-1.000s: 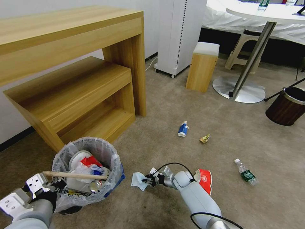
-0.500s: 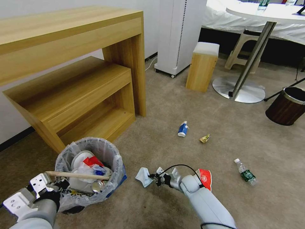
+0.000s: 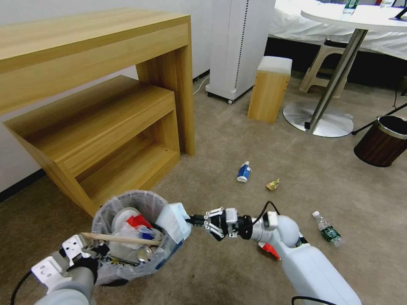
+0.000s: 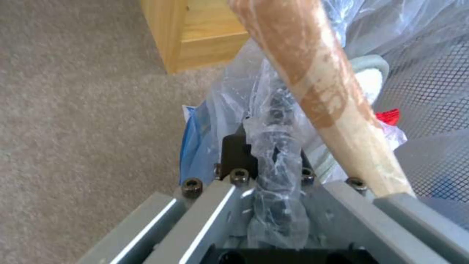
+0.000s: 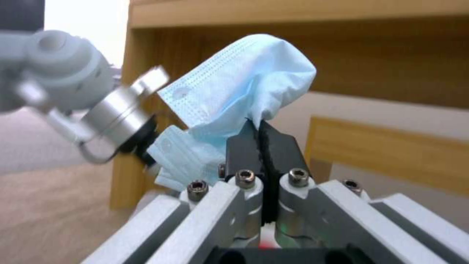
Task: Pick up the trash bin and place the garbage on the floor into it.
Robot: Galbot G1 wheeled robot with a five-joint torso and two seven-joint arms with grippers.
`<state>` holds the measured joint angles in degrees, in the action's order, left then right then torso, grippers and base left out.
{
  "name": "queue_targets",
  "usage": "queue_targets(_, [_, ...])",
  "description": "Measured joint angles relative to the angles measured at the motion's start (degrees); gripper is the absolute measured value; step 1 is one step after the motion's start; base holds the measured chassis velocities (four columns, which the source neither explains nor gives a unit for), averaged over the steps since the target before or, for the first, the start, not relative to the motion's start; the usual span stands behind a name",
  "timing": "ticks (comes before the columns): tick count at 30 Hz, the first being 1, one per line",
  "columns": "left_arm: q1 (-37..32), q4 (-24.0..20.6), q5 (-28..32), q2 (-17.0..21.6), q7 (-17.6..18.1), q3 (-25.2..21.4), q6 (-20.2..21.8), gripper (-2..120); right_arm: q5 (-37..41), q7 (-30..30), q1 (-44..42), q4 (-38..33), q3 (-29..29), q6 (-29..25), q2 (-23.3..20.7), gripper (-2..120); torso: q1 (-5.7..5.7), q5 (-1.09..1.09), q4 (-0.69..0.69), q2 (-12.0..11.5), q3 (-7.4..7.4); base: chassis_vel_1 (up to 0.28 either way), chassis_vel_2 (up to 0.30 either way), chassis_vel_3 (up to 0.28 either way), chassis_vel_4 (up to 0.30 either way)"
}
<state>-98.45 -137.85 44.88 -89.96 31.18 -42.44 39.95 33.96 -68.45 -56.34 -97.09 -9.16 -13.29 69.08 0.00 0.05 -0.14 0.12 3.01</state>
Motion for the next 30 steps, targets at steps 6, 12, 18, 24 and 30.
queue_targets(6, [-1.8, -1.2, -0.1, -0.1, 0.2, 2.7, 0.0, 0, -3.9, 10.3, 0.5, 1.7, 3.3, 0.7, 1.7, 0, 0.0, 0.0, 0.0, 0.0, 0.0, 0.0, 0.0, 0.0, 0.0])
queue_targets(12, [-2.5, -2.1, -0.1, 0.0, 0.5, 3.6, -0.1, 0, -7.4, 14.7, 0.6, 3.7, 5.5, 1.1, 3.2, 9, 0.0, 0.0, 0.0, 0.0, 0.0, 0.0, 0.0, 0.0, 0.0])
queue_targets(18, [-2.5, -2.8, 0.0, 0.1, 0.5, 4.0, -0.1, 0, -10.0, 15.1, 0.2, 3.8, 5.5, 1.5, 3.1, 28, 0.0, 0.0, 0.0, 0.0, 0.0, 0.0, 0.0, 0.0, 0.0])
queue_targets(24, [-2.2, -3.4, 0.1, 0.2, 0.5, 4.2, -0.1, 0, -12.6, 15.0, -0.8, 3.4, 4.3, 1.2, 2.5, 52, 0.0, 0.0, -0.01, 0.0, 0.01, 0.0, 0.0, 0.0, 0.0])
queue_targets(30, [-2.1, -3.5, 0.2, 0.1, 0.6, 4.0, 0.0, 0, -14.4, 17.4, -1.1, 3.4, 4.3, 0.9, 2.3, 72, 0.0, -0.01, -0.01, 0.0, 0.0, 0.0, 0.0, 0.0, 0.0])
